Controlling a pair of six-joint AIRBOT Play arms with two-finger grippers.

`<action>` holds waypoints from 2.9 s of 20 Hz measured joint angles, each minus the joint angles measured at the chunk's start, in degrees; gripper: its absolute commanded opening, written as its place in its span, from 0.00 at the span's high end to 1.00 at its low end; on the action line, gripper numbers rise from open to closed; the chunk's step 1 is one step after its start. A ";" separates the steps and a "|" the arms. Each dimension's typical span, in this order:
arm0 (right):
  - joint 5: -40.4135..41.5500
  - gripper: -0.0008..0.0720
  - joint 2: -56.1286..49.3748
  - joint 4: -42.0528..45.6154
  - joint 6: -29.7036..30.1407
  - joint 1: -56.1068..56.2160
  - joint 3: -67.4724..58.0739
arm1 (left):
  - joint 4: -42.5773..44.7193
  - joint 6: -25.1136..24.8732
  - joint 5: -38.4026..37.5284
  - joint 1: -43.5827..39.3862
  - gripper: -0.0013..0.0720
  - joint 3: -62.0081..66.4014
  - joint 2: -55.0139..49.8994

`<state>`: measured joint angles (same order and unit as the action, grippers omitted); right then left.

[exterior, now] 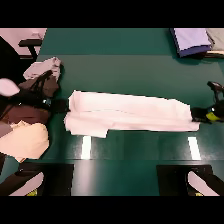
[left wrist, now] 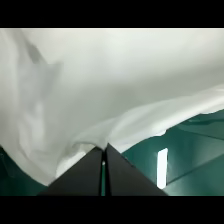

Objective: Fold the shirts.

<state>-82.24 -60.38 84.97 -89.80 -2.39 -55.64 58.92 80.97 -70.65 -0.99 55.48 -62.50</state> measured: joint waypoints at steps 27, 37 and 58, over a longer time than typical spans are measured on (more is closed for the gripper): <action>3.48 0.24 -25.31 -31.30 24.20 -28.22 0.55 | -6.49 -1.77 7.13 -14.23 0.95 22.77 -22.43; 4.17 0.97 -22.05 -32.33 24.83 -19.43 -6.95 | -7.85 1.29 15.76 -27.45 0.95 25.62 -30.88; 6.32 0.97 -7.26 -33.24 9.51 19.30 -32.39 | -4.15 5.20 14.45 -34.40 0.95 42.84 -48.33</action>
<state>-75.92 -67.64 51.72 -80.29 16.91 -88.03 54.76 86.17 -56.21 -35.40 98.32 -110.83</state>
